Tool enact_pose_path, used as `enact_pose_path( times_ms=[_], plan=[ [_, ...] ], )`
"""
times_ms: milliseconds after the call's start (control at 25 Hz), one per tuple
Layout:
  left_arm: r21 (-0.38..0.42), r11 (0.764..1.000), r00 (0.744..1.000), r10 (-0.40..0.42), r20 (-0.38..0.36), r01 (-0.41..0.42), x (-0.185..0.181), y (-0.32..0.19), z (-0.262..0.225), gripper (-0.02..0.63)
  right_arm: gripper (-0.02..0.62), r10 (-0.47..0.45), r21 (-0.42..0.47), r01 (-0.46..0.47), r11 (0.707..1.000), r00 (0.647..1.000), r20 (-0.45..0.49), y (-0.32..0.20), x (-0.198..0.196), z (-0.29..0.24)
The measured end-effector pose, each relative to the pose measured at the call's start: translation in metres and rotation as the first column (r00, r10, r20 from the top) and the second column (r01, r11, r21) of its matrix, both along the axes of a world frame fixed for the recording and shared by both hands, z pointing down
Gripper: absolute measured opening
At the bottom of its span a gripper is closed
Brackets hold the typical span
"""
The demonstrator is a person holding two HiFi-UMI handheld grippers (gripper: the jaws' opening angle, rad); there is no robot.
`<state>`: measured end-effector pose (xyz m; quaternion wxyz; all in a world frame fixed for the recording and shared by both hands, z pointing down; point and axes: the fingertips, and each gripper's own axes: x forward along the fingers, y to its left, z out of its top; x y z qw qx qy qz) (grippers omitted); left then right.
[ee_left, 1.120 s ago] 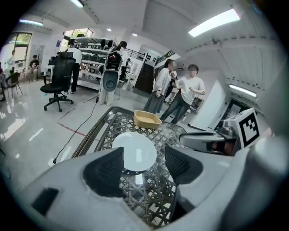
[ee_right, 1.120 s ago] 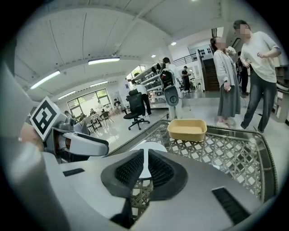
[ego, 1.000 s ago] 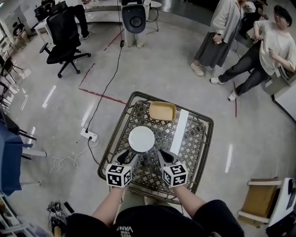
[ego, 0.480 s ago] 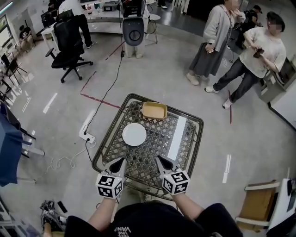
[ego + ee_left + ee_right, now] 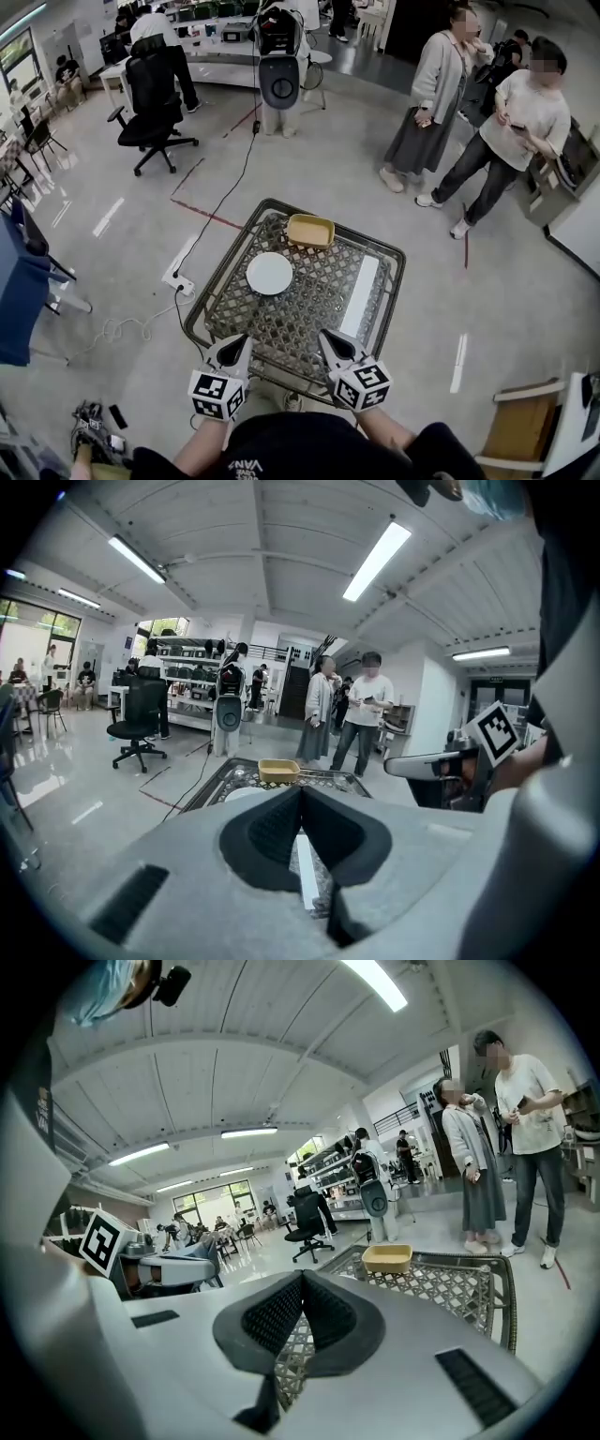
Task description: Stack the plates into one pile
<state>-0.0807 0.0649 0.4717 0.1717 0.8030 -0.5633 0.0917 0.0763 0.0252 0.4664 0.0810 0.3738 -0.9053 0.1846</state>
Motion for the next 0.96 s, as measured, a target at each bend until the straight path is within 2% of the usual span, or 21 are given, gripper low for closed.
enact_pose_path(
  times_ms=[440, 640, 960],
  plan=[
    [0.015, 0.999, 0.998, -0.041, 0.04, 0.04, 0.003, 0.04, -0.006, 0.02, 0.0, -0.016, -0.014, 0.017, 1.0, 1.0, 0.014, 0.029, 0.028, 0.003],
    [0.032, 0.998, 0.997, -0.058, 0.04, 0.057, 0.007, 0.047, -0.011, 0.02, 0.0, -0.029, -0.016, 0.029, 0.999, 1.0, 0.011, 0.036, 0.031, 0.003],
    [0.035, 0.999, 0.998, -0.043, 0.046, 0.042, 0.014, 0.048, -0.007, 0.02, 0.0, -0.034, -0.015, 0.034, 0.999, 0.999, 0.013, 0.036, 0.028, 0.005]
  ],
)
